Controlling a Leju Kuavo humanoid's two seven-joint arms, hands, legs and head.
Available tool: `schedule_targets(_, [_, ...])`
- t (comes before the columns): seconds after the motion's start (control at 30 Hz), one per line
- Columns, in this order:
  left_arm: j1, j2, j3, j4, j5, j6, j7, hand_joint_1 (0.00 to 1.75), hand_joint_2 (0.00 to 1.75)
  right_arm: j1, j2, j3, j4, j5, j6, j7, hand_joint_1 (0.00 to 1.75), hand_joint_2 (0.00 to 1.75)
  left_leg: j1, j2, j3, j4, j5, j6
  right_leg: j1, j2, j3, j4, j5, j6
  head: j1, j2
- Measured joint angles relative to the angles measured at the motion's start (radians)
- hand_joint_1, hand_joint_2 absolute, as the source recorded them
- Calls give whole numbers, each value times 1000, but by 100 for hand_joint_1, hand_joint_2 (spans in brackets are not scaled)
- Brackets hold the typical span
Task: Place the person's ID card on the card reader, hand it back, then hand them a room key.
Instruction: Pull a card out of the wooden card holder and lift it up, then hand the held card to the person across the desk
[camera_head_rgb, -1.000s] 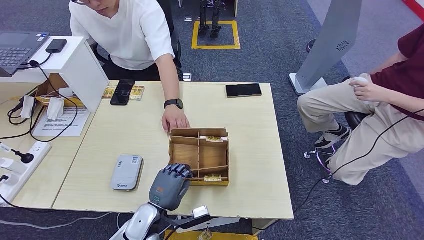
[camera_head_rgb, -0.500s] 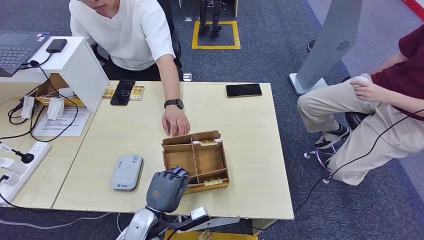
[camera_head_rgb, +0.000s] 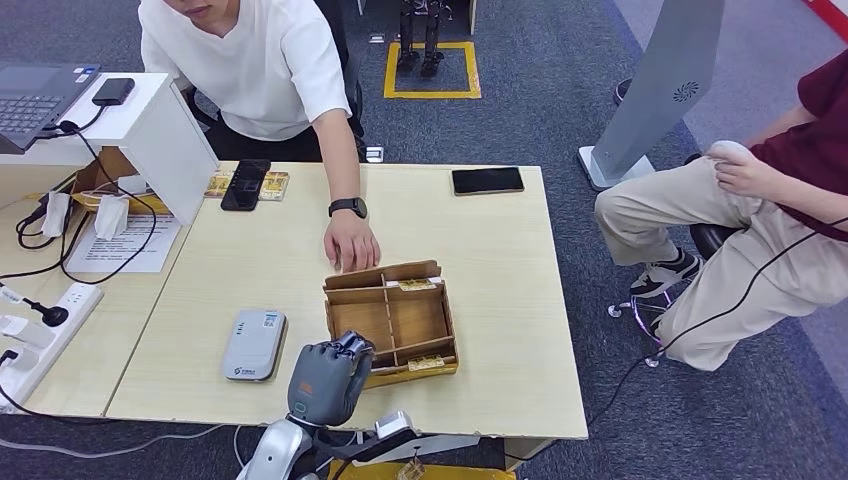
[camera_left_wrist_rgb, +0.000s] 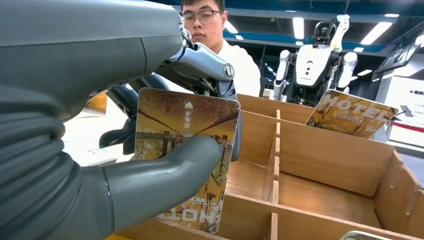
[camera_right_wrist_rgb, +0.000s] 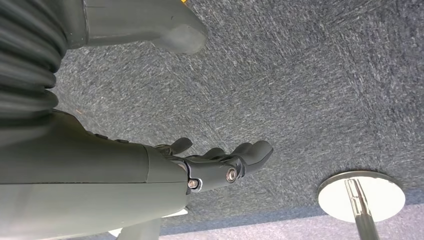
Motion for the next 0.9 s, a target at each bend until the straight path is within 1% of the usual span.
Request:
schedule_targets(0.13, [4, -10, 19, -3, 16, 0, -32, 175, 175, 0, 0, -3, 0, 1, 0, -3, 0, 175, 0, 0, 0, 0, 0, 0, 0, 0, 0, 0, 0, 0, 0, 0])
schedule_targets(0.23, [13, -30, 51, -18, 72, 0, -107, 175, 175, 0, 0, -7, 0, 7, 0, -8, 0, 175, 0, 0, 0, 0, 0, 0, 0, 0, 0, 0, 0, 0, 0, 0])
schedule_targets(0.33, [22, -69, 100, -45, 222, 1, -226, 175, 175, -1, 0, -18, 0, 14, 0, -9, 0, 175, 0, 0, 0, 0, 0, 0, 0, 0, 0, 0, 0, 0, 0, 0])
schedule_targets(0.4, [22, -94, 120, -68, 384, 1, -279, 175, 175, -2, 2, -30, -2, 21, 0, -9, 0, 175, 0, 0, 0, 0, 0, 0, 0, 0, 0, 0, 0, 0, 0, 0])
schedule_targets(0.43, [20, -104, 124, -82, 478, 2, -293, 175, 175, -2, 4, -38, -5, 26, 0, -10, 0, 175, 0, 0, 0, 0, 0, 0, 0, 0, 0, 0, 0, 0, 0, 0])
schedule_targets(0.5, [11, -115, 125, -111, 625, 5, -303, 175, 175, -4, 8, -53, -11, 33, 0, -11, 0, 175, 0, 0, 0, 0, 0, 0, 0, -1, 0, 0, 0, 0, 0, 0])
schedule_targets(0.67, [-1, -128, 125, -150, 734, 1, -310, 175, 175, -6, 13, -76, -19, 36, 0, -12, 0, 175, 0, -1, 0, 0, 0, 0, 0, -1, 0, 0, 0, 0, 0, 0])
schedule_targets(0.8, [-19, -130, 123, -185, 1035, -62, -326, 175, 175, -7, 13, -89, -21, 44, 0, -10, 0, 175, 0, -1, 0, 0, 0, 0, 0, -1, 0, 0, 0, 0, 0, 0])
schedule_targets(0.9, [-47, -131, 116, -222, 1219, -109, -302, 175, 175, -9, 13, -98, -22, 52, 0, -10, 0, 175, 0, -1, 0, 0, 0, 0, 0, -1, 0, 0, 0, 0, 0, 0])
